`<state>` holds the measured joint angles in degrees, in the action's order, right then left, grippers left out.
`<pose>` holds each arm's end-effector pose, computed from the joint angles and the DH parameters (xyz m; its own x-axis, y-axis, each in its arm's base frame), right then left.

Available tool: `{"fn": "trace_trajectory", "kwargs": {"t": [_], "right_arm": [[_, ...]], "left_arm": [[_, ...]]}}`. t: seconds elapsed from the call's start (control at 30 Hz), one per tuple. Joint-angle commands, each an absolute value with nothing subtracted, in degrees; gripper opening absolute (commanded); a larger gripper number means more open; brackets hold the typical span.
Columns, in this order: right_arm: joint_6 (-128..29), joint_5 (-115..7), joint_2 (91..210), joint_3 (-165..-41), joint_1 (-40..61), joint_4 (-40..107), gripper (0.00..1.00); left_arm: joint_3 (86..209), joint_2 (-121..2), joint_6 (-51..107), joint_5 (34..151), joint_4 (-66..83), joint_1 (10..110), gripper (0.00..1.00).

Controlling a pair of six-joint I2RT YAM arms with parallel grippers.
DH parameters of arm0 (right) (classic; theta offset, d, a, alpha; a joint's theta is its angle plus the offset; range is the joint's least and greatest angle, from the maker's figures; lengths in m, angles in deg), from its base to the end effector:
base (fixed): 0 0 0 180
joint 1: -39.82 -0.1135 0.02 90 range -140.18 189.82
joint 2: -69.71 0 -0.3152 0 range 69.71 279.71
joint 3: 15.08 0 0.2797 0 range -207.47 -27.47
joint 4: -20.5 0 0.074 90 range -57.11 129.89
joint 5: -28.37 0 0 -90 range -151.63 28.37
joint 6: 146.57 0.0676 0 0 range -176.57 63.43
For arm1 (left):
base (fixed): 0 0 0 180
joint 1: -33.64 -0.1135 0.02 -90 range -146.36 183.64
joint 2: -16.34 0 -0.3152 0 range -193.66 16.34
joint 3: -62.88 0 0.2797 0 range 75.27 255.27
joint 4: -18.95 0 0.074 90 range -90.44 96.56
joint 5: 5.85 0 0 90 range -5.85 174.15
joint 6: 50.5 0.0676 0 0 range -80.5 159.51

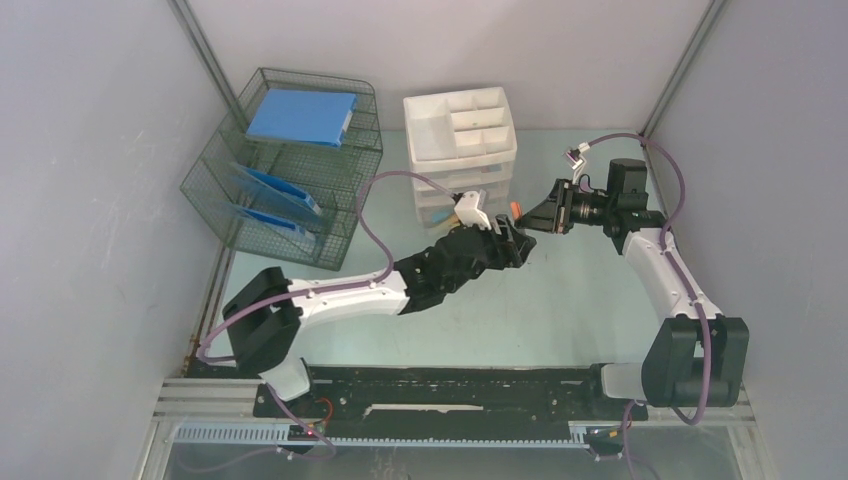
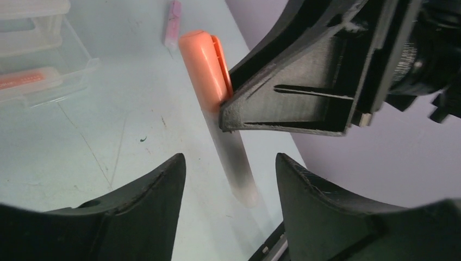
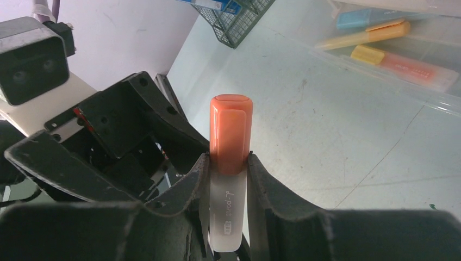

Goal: Organize the desk
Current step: Place the stationery in the drawer.

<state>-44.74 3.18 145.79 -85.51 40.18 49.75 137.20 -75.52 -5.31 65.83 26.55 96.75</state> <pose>0.3072 0.0592 0.3331 -0.7116 0.0917 -0.6966 -0.6065 0.4204 0.6749 0.2148 -0.3766 0.3204 -0.5534 -0.3880 -0.7370 0.4463 0.6090 -0.6557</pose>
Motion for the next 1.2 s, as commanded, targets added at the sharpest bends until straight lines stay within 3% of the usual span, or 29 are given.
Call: {"fn": "trace_trajectory", "kwargs": {"t": [0.0,0.57,0.73,0.8,1.0,1.17], "right_arm": [[-43.90,4.01,143.69,-85.44,39.99,48.00,0.00],[-44.48,4.47,142.89,-85.48,38.73,48.09,0.00],[-46.26,5.53,142.49,-85.41,38.36,48.54,0.01],[-47.83,7.07,142.36,-85.48,38.38,49.21,0.08],[-51.14,7.52,141.58,-85.46,38.24,50.86,0.43],[-55.08,9.04,140.73,-85.44,38.26,52.54,0.56]], "left_arm": [[143.05,-78.65,-7.06,62.51,22.04,97.31,0.66],[147.13,-81.20,-6.12,60.12,17.03,97.36,0.05],[145.91,-79.71,-3.57,59.86,17.44,97.42,0.00],[144.83,-78.76,-2.34,59.64,17.98,97.36,0.00],[140.95,-75.11,2.49,58.89,19.28,97.36,0.00],[136.65,-71.57,9.79,61.43,20.33,97.32,0.00]]}}
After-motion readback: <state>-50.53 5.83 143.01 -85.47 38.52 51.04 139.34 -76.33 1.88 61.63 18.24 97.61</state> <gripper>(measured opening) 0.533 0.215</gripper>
